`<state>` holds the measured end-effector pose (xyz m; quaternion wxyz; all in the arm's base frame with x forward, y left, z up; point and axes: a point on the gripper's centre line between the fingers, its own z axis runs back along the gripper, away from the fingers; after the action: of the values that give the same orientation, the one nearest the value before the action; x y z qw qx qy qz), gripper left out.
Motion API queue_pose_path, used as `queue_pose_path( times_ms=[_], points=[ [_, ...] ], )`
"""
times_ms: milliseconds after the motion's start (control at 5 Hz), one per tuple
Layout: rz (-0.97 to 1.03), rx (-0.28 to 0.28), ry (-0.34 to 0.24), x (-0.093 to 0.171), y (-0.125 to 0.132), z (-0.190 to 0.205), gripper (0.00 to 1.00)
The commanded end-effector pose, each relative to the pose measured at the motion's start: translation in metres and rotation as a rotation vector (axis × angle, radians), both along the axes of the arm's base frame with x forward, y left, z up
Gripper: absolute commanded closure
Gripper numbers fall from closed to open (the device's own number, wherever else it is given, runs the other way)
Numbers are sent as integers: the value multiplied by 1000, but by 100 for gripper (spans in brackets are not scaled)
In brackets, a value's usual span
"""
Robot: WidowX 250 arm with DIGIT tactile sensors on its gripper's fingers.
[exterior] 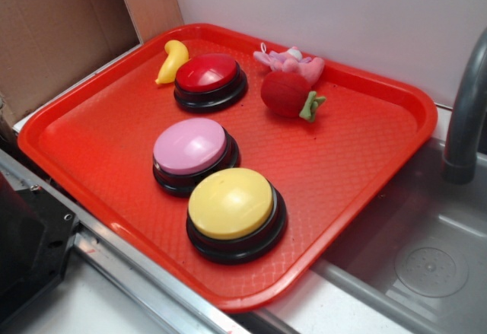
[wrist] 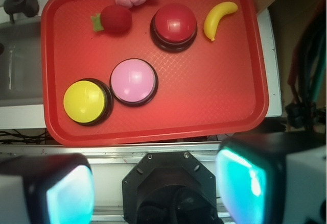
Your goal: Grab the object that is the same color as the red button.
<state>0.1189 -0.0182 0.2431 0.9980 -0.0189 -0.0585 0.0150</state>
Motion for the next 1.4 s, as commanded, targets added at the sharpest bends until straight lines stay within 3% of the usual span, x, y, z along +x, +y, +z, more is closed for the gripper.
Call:
queue_pose_path(
  times_ms=[0, 200, 800, 1200],
  points=[
    [0, 0, 0, 0, 0, 0, 0],
    [-76, 9, 17, 12, -7, -9, 0],
    [-585, 145, -58, 78, -54, -65, 0],
    [-836, 142, 17, 125, -93, -119, 0]
  ],
)
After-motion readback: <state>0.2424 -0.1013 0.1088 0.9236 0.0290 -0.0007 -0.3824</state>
